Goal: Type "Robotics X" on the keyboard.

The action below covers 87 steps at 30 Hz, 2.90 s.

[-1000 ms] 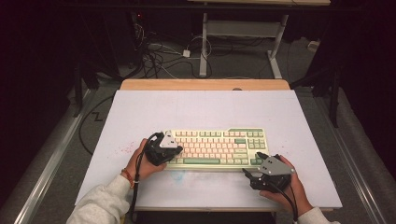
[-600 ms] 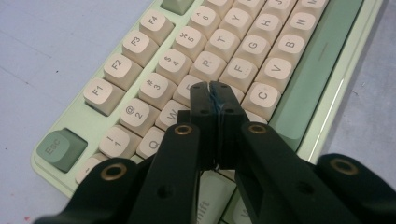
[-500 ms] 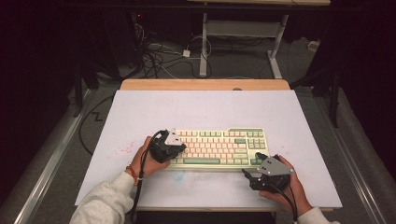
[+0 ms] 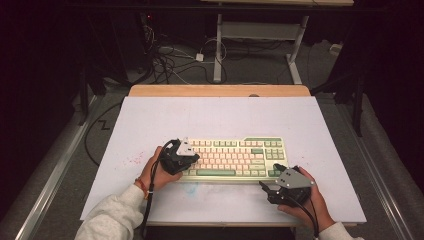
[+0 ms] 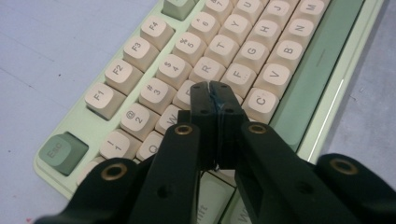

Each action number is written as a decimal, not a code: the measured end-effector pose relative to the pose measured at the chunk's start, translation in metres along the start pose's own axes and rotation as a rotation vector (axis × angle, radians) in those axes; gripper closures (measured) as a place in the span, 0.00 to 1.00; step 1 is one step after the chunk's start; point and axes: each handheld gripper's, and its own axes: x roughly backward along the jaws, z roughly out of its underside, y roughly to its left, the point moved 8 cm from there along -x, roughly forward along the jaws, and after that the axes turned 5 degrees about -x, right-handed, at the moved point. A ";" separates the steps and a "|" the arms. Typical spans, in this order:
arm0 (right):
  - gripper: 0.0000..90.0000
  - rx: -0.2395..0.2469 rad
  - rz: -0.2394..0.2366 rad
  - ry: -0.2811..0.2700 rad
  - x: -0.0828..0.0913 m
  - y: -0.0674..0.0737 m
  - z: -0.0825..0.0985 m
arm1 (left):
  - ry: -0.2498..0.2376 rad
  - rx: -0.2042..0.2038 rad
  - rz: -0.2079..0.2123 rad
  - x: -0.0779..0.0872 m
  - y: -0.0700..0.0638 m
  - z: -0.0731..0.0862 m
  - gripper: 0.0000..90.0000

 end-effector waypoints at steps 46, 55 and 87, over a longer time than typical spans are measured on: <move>0.29 -0.015 0.015 -0.007 0.003 -0.007 0.000 | -0.083 -0.066 0.039 0.013 -0.025 -0.032 0.96; 0.29 -0.013 0.019 -0.006 0.003 -0.008 0.000 | -0.070 -0.105 0.075 0.004 -0.037 -0.040 0.96; 0.29 0.000 0.007 0.013 0.001 -0.005 0.003 | 0.006 -0.153 0.124 -0.021 -0.052 -0.038 0.96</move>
